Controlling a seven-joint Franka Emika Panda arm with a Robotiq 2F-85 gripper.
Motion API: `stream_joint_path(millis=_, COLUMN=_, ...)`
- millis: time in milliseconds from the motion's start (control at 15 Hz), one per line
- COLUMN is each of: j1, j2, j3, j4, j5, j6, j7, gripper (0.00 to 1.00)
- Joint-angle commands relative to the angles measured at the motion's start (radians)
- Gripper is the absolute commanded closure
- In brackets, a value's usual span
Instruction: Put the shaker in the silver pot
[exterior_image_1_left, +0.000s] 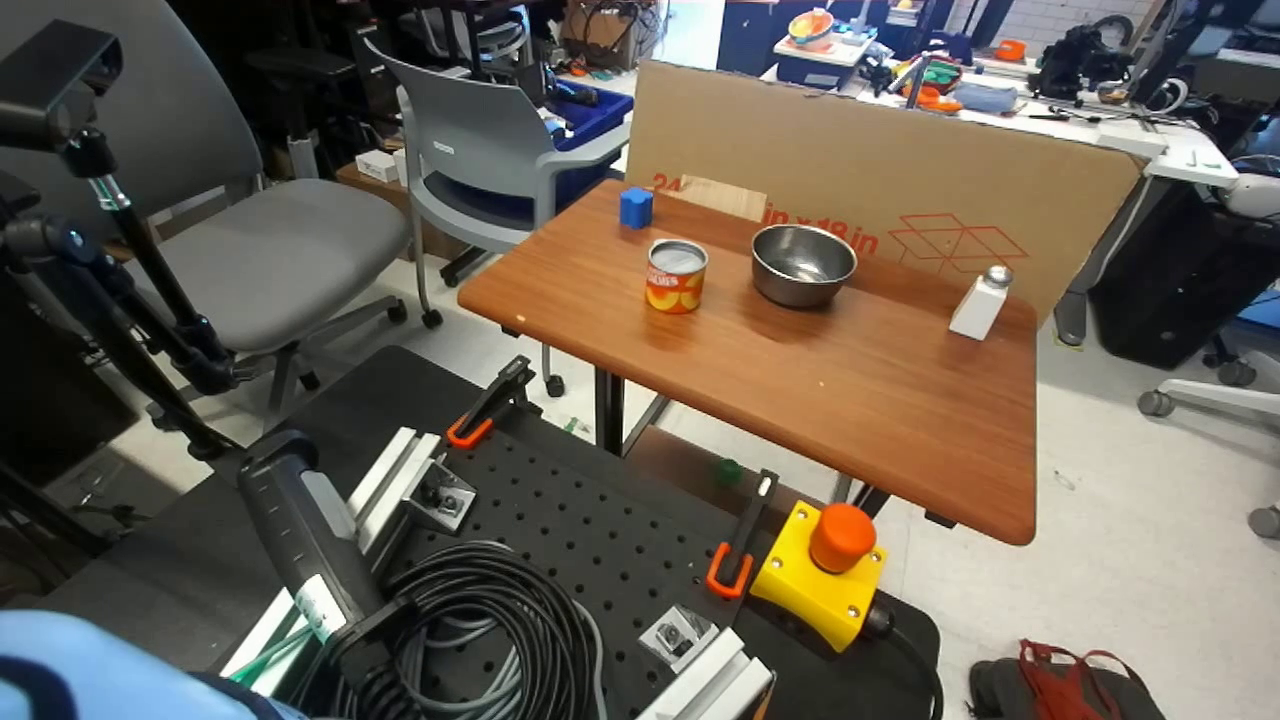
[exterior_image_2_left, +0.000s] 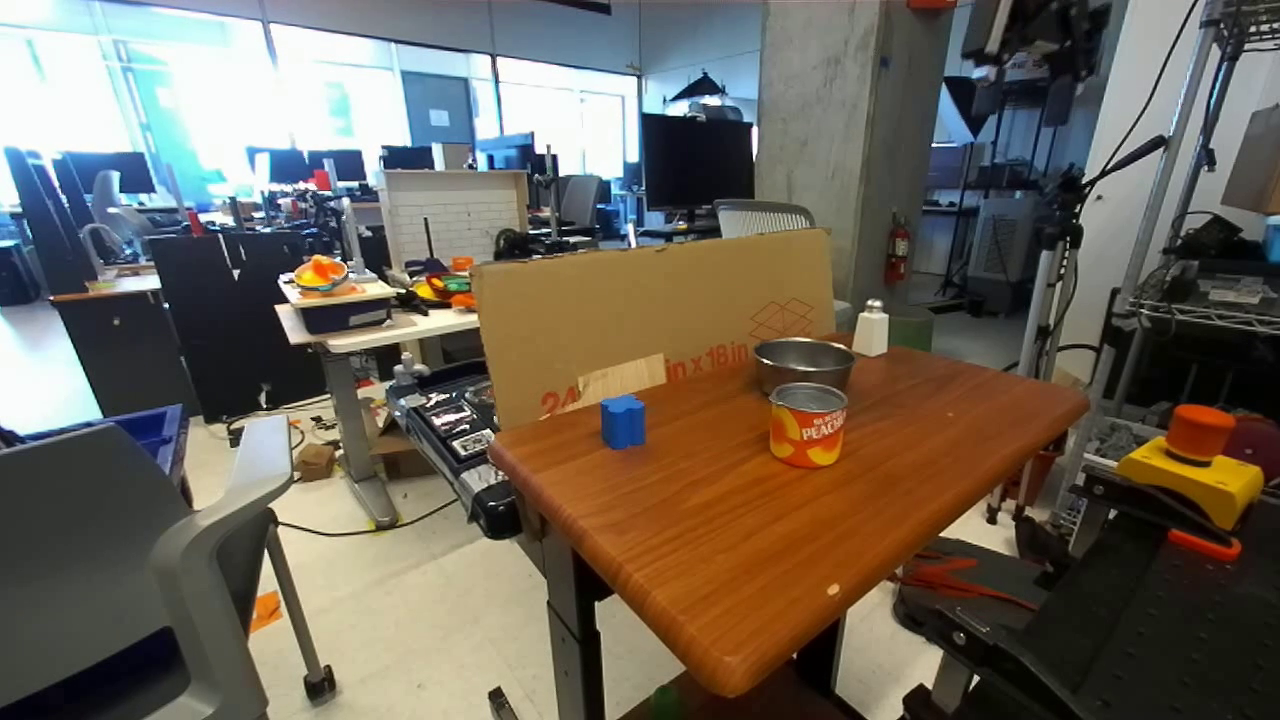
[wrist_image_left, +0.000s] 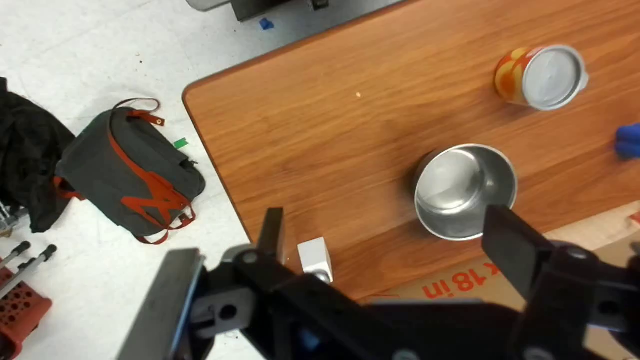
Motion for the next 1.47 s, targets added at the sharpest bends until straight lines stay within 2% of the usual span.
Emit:
stream_joint_path(millis=0, j1=-0.023, j2=0.245, j3=0.042, j4=0.197, j5=0.004, j6=0.061, j7=0.061, gripper=0.00)
stream_joint_path(millis=267, j1=-0.025, j2=0.450, j3=0.066, j4=0.364, j5=-0.021, j6=0.109, j7=0.115, gripper=0.00)
stream_joint_path(millis=533, j1=-0.031, j2=0.590, j3=0.072, j4=0.502, j5=-0.057, j6=0.087, j7=0.113, gripper=0.00)
stream_joint_path(millis=1400, j1=-0.063, j2=0.850, j3=0.070, j4=0.767, j5=-0.164, j6=-0.031, j7=0.071, gripper=0.00)
